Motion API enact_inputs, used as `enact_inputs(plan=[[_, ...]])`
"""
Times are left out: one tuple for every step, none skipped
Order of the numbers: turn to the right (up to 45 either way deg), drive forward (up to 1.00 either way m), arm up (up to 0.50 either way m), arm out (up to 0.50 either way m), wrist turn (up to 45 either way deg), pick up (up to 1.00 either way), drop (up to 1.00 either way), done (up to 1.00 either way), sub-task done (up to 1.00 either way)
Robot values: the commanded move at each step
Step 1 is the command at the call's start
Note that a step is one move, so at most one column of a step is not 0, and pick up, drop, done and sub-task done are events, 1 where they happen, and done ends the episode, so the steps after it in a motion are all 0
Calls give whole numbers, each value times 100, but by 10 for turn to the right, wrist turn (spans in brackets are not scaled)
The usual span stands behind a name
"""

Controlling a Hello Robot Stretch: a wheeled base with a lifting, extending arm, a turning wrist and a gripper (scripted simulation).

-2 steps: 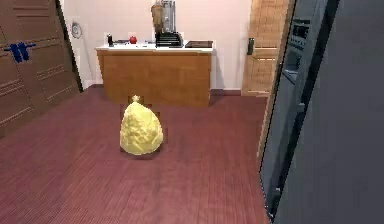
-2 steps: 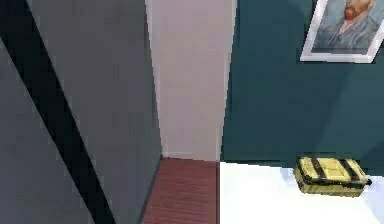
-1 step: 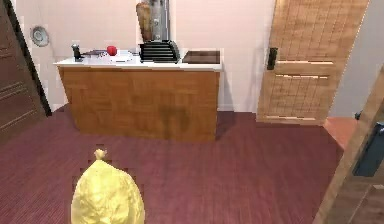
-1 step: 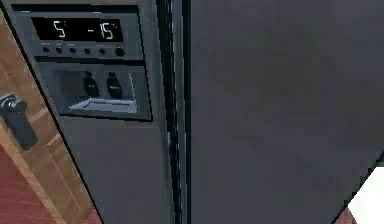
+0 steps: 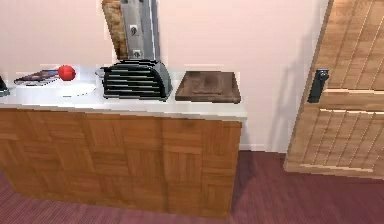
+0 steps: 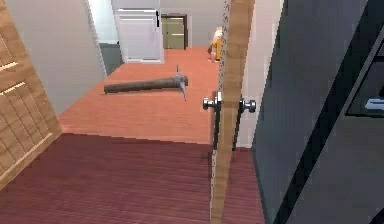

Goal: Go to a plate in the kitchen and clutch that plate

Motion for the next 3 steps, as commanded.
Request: enact_inputs(plan=[[30, 0, 0, 0, 0, 0, 0, 0, 0], [0, 20, 0, 0, 0, 0, 0, 0, 0], [-330, 0, 0, 0, 0, 0, 0, 0, 0]])
